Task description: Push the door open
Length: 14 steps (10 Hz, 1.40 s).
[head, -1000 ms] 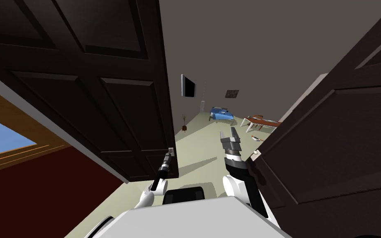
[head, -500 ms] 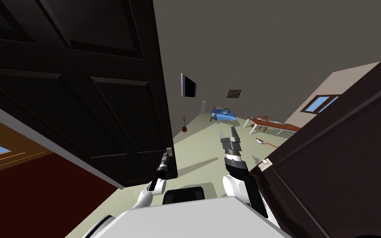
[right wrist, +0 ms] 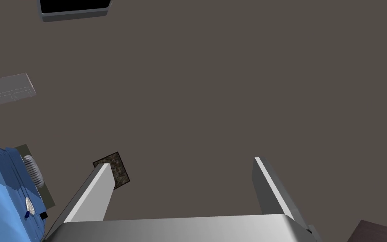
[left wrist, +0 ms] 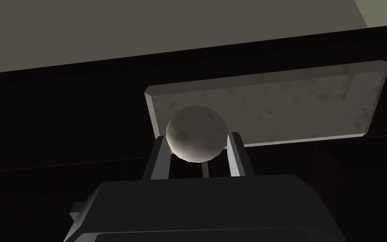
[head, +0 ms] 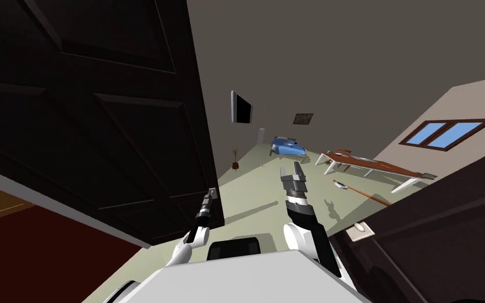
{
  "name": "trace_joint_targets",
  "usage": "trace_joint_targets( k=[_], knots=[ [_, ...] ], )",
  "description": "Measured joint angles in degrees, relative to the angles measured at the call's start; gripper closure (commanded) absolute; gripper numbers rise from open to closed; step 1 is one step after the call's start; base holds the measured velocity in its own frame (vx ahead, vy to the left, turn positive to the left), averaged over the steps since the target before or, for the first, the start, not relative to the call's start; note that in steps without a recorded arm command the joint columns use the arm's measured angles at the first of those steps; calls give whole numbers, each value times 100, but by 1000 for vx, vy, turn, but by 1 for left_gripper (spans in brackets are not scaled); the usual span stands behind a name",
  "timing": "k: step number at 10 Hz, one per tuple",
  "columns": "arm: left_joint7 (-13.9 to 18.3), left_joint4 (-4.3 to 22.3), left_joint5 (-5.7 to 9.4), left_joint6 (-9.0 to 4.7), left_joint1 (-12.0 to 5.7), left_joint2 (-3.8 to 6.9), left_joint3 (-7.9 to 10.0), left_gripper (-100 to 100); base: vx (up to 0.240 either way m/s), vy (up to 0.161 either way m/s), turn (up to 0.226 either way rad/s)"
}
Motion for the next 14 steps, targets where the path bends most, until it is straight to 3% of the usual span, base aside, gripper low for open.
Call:
trace_joint_targets(
  k=[2,3,5,6,7,8,9,14],
  knots=[
    [63,368,40,-194,-209,5,80,100,139,-76,59],
    [54,391,75,-197,-202,16,149,100,192,-97,117],
    [-120,23,147,9,14,-10,302,100,168,-60,52],
    [-83,252,168,-88,-132,18,338,100,131,-49,36],
    [-1,535,190,-266,-271,34,385,100,120,-38,69],
    [2,480,213,-273,-235,56,432,100,54,-15,6],
    [-28,365,223,-213,-192,65,453,-100,-76,-51,29],
    [-51,356,244,-174,-224,-14,458,-100,-196,-97,41]
  ],
)
